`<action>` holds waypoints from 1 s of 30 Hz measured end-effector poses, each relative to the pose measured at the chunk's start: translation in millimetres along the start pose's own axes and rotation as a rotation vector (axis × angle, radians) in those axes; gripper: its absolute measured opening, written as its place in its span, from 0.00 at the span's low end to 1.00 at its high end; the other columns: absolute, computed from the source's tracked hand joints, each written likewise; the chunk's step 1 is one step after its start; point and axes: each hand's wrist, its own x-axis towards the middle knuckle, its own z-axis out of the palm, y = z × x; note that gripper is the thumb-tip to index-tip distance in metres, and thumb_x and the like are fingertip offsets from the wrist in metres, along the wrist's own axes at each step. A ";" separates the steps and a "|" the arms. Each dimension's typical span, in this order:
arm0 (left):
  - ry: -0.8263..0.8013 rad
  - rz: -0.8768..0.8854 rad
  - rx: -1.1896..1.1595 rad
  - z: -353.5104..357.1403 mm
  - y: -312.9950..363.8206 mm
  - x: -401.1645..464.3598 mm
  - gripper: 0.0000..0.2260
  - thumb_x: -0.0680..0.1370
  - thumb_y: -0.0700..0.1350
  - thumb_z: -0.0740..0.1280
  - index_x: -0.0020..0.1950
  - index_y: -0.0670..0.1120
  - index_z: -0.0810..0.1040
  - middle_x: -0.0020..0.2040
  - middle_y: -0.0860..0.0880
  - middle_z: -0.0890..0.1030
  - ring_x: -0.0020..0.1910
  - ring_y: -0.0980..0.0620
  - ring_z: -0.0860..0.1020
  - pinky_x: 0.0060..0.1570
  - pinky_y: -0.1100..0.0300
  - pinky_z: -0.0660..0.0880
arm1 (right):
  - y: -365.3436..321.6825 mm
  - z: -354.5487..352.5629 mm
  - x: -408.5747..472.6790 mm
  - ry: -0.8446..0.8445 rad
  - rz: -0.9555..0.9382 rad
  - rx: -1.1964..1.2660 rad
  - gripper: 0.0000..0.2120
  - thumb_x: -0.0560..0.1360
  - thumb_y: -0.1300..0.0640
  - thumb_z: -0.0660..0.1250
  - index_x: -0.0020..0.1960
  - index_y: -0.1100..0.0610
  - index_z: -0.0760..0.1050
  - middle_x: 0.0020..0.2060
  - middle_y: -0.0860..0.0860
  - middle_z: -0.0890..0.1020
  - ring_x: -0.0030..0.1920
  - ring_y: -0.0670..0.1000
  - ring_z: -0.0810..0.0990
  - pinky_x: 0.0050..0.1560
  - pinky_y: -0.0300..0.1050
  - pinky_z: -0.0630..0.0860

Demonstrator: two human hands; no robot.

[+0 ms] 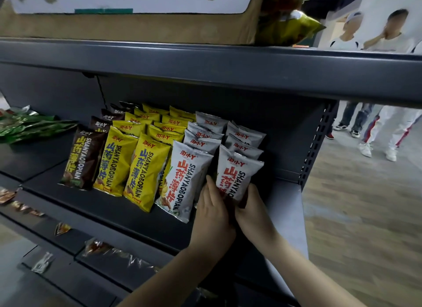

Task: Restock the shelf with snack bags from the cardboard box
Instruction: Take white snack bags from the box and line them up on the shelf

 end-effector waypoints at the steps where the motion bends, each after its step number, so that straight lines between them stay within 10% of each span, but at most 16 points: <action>1: -0.034 -0.017 -0.024 0.5 2.4 0.8 0.41 0.74 0.45 0.64 0.74 0.34 0.39 0.74 0.36 0.58 0.74 0.41 0.57 0.72 0.54 0.55 | -1.6 1.8 0.4 0.024 -0.009 -0.041 0.18 0.72 0.63 0.70 0.60 0.59 0.71 0.56 0.53 0.79 0.58 0.49 0.77 0.52 0.31 0.71; 7: 0.073 -0.036 0.074 10.3 -0.9 15.5 0.43 0.71 0.62 0.61 0.75 0.37 0.48 0.67 0.38 0.70 0.64 0.42 0.73 0.62 0.53 0.71 | -15.9 -1.2 10.4 0.071 0.041 0.207 0.35 0.63 0.39 0.72 0.63 0.54 0.68 0.59 0.54 0.77 0.60 0.50 0.77 0.62 0.51 0.75; 12: 0.004 -0.078 0.016 13.4 -2.6 21.4 0.48 0.69 0.55 0.69 0.76 0.47 0.39 0.69 0.43 0.65 0.68 0.44 0.67 0.66 0.54 0.65 | -30.5 -11.1 32.7 -0.006 0.004 0.362 0.16 0.77 0.58 0.65 0.63 0.54 0.66 0.54 0.48 0.80 0.46 0.37 0.81 0.41 0.28 0.76; 24: -0.007 -0.200 -0.143 12.0 -1.0 26.3 0.39 0.77 0.51 0.64 0.76 0.42 0.41 0.69 0.39 0.64 0.68 0.44 0.66 0.67 0.56 0.64 | 7.5 -4.3 21.1 -0.056 -0.059 0.125 0.23 0.73 0.63 0.70 0.63 0.52 0.64 0.51 0.39 0.76 0.45 0.24 0.75 0.42 0.19 0.68; 30: -0.038 -0.252 -0.100 13.9 3.5 25.5 0.34 0.80 0.50 0.59 0.75 0.44 0.38 0.70 0.38 0.61 0.69 0.41 0.64 0.68 0.52 0.64 | 6.3 4.0 14.7 0.047 -0.132 -0.027 0.45 0.63 0.31 0.69 0.72 0.51 0.60 0.66 0.48 0.72 0.68 0.45 0.70 0.66 0.44 0.70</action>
